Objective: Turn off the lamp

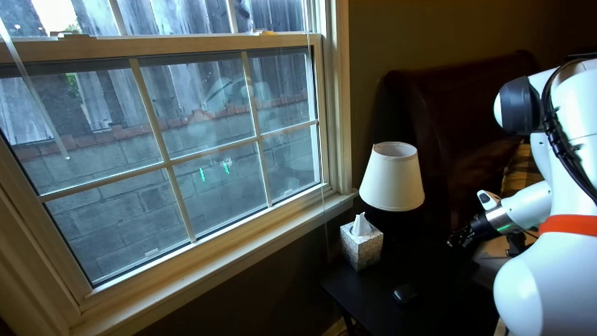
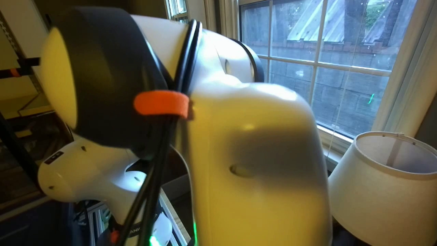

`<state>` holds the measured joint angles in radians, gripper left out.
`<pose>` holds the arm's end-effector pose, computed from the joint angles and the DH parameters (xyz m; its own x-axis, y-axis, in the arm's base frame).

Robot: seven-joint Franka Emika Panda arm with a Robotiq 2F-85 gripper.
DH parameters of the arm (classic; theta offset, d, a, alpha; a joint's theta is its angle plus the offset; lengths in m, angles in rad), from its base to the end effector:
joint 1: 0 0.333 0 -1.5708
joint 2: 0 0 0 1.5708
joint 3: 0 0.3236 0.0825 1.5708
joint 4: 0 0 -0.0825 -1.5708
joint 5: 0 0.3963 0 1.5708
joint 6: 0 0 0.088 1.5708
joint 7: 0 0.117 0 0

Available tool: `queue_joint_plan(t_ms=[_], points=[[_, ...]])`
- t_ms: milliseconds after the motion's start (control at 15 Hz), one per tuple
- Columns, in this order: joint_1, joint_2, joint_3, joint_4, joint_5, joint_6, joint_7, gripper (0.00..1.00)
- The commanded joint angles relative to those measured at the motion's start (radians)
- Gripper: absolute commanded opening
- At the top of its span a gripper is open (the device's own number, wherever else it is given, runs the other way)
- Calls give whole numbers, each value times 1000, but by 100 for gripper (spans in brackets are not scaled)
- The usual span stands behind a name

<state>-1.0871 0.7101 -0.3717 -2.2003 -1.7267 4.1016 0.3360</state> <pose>0.1837 -0.3991 0.1425 0.7523 0.1191 0.6479 0.1547 -0.9880 0.0020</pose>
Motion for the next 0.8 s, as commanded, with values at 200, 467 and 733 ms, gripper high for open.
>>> queue_joint_plan(t_ms=[200, 467, 733], points=[[252, -111, -189, 8, -403, -46, 437, 55], [526, -133, -356, 6, -478, -74, 713, 86], [825, -80, -524, 19, -411, -60, 1001, 100]])
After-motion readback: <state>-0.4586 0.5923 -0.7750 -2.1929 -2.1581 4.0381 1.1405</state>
